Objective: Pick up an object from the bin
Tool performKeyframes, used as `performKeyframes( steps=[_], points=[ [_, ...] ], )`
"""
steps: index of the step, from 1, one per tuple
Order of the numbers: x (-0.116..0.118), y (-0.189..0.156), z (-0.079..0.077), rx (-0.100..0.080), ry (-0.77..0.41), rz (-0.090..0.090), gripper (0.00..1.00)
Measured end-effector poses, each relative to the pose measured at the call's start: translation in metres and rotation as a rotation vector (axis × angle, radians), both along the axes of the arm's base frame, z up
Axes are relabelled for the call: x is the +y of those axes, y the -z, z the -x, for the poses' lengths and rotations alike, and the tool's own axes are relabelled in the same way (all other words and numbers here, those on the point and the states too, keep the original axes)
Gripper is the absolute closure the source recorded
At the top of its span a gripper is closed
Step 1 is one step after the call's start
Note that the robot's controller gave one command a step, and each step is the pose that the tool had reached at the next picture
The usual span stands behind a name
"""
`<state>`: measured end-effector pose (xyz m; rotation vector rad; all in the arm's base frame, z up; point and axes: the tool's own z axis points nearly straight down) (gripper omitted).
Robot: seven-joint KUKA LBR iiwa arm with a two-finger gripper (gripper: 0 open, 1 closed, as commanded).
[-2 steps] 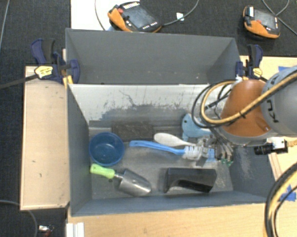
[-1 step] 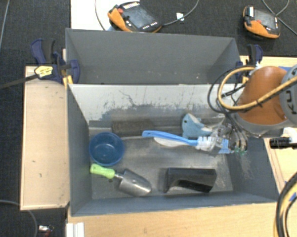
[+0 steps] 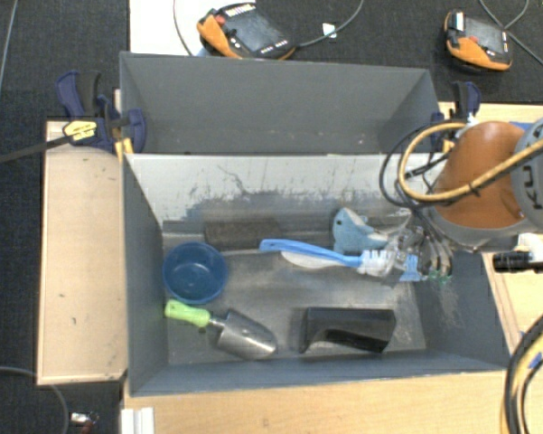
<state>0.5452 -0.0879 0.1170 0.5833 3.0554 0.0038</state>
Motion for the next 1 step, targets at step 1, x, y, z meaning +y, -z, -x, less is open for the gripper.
performKeyframes(
  steps=[1],
  points=[
    [0.009,-0.1062,0.0123,0.0,-0.018,0.001,1.0]
  ],
)
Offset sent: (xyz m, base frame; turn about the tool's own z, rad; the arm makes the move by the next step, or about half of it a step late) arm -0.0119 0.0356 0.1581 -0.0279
